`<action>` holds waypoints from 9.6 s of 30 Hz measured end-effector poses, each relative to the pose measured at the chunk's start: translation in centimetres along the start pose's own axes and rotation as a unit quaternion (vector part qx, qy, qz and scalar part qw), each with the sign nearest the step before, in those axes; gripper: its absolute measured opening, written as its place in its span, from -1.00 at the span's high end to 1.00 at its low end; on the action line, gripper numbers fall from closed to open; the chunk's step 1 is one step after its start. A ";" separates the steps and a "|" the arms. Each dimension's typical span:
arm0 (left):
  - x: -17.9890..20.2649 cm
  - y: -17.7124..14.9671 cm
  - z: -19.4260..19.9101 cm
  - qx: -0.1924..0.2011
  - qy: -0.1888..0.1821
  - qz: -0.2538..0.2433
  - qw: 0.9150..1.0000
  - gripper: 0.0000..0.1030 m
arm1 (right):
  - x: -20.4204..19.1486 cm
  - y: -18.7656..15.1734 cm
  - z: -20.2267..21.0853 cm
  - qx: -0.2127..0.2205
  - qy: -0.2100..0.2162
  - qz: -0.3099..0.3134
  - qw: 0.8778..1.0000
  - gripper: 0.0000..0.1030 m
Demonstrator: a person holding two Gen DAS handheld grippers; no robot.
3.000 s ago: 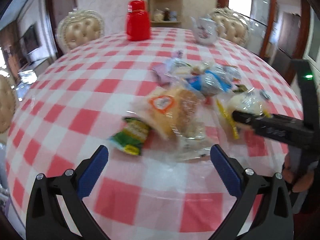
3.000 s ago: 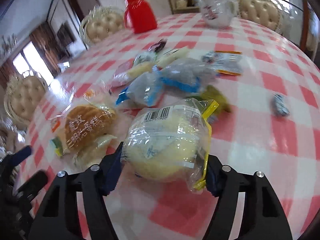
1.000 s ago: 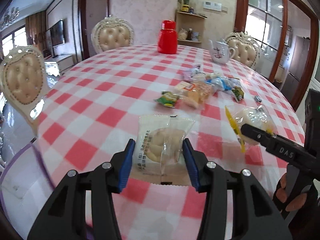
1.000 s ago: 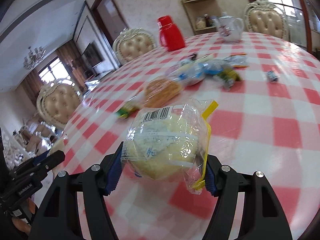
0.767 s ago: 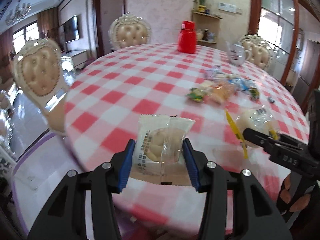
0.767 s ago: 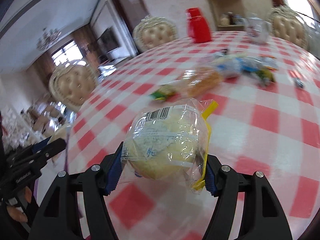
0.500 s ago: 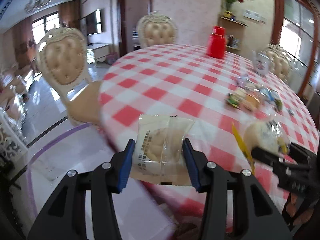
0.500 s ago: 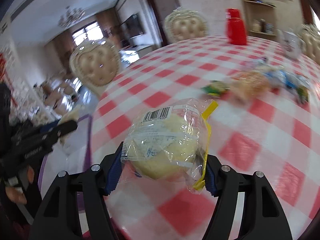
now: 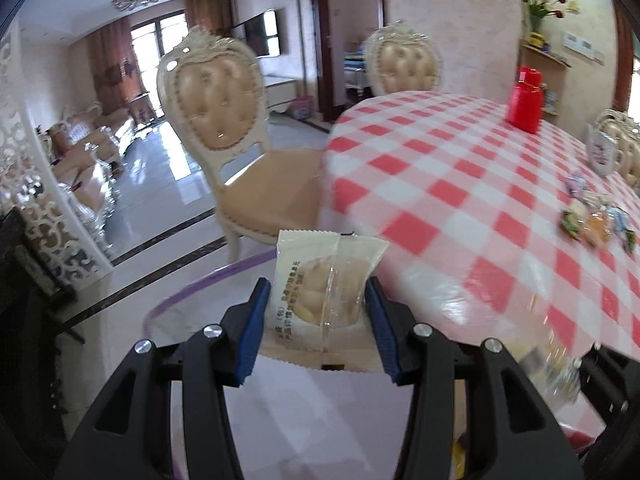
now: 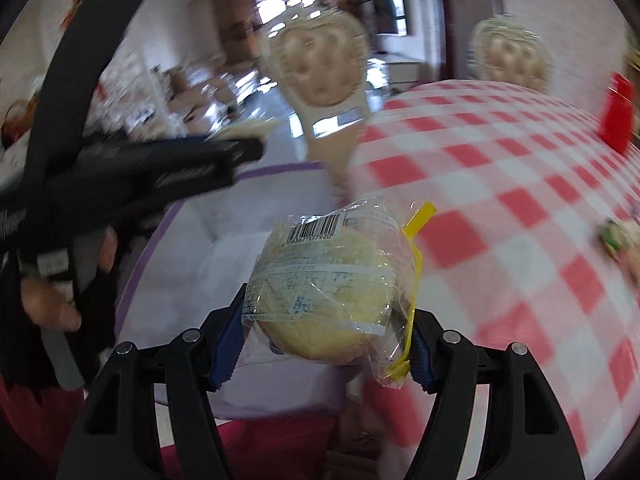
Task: Organize snacks
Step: 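Carry the bun with the right gripper while the left carries the cake packet to the bin, then open both grippers to drop the bun and cake packet into the clear bin, then grasp the tiger-striped bread bag with the right gripper while the left returns to the table, then grasp the green cracker packet with the left gripper, then carry the bread bag with the right gripper while the left carries the cracker packet to the bin, then open both grippers to drop the bread bag and cracker packet into the bin, then grasp the small blue-and-white packet with the right gripper, then grasp the yellow-green snack packet with the left gripper, then carry the blue packet with the right gripper while the left carries the yellow packet to the bin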
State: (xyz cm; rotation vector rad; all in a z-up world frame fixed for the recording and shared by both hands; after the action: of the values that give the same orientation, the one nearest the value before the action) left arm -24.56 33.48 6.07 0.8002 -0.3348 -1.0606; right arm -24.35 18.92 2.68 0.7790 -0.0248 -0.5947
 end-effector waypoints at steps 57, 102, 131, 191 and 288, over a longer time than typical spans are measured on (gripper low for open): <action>36.7 7.1 -10.9 -0.029 -0.161 -0.107 0.981 -0.97 | 41.9 -5.1 12.2 0.078 -0.271 -0.355 0.891 0.01; 29.7 4.8 -5.2 0.036 -0.198 -0.020 0.979 0.12 | 35.8 -5.7 14.3 0.157 -0.194 -0.283 0.926 0.06; 27.3 0.3 -6.3 -0.046 -0.182 -0.072 0.980 -0.11 | 30.3 -4.6 11.8 0.146 -0.112 -0.270 0.945 0.05; 15.4 4.1 3.1 0.077 -0.134 0.040 0.987 -0.92 | 25.7 -2.4 17.6 0.213 -0.070 -0.234 0.946 -0.66; 41.3 8.2 -6.0 0.043 -0.303 -0.080 0.949 0.31 | 43.6 -7.5 18.4 0.176 -0.239 -0.327 0.897 0.57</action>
State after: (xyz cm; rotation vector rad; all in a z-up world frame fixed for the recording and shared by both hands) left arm 3.87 1.97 2.91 0.5665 -0.8523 -1.4455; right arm 4.09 -19.61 2.48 0.9766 -0.3422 -1.4467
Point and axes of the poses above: each gripper's, at about its wrist camera, not at the fingertips, and z roughly against the way its jaws point, x to its right, y to its top, the point moved 4 cm from there along -z, roughly the way its jaws point, and after that the axes turned 4 degrees about -z, right-handed, at the moved point
